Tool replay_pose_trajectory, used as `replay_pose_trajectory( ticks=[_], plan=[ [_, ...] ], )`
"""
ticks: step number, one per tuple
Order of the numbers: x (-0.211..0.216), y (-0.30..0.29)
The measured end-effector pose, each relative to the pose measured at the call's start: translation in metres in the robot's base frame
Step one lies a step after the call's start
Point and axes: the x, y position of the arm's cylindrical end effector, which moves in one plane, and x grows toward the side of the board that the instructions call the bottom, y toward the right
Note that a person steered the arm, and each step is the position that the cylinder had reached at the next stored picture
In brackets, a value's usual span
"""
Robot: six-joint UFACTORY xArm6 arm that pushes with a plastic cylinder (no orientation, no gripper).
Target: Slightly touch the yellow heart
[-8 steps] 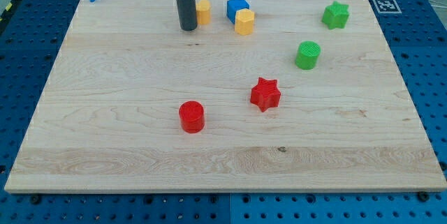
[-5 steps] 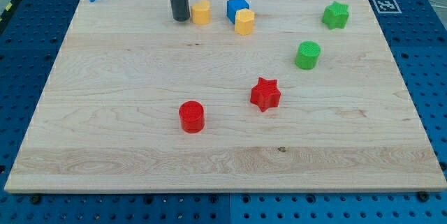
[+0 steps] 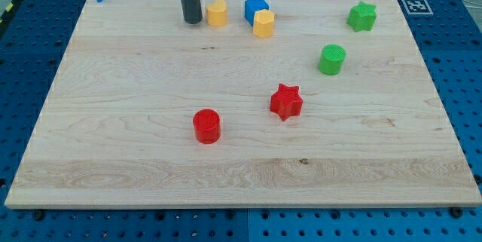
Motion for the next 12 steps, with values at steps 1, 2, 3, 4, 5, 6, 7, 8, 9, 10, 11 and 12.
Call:
replay_pose_trajectory(
  ticks=[1,2,3,4,5,6,7,8,9,10,11,12],
  plan=[
    [0.002,0.000],
    [0.001,0.000],
    [-0.015,0.000],
    [-0.031,0.000],
    [-0.044,0.003],
    [-0.044,0.010],
    [-0.044,0.026],
    [-0.033,0.026],
    [-0.002,0.016],
    [0.026,-0.007],
    [0.038,-0.029],
    [0.038,-0.029]
  ],
)
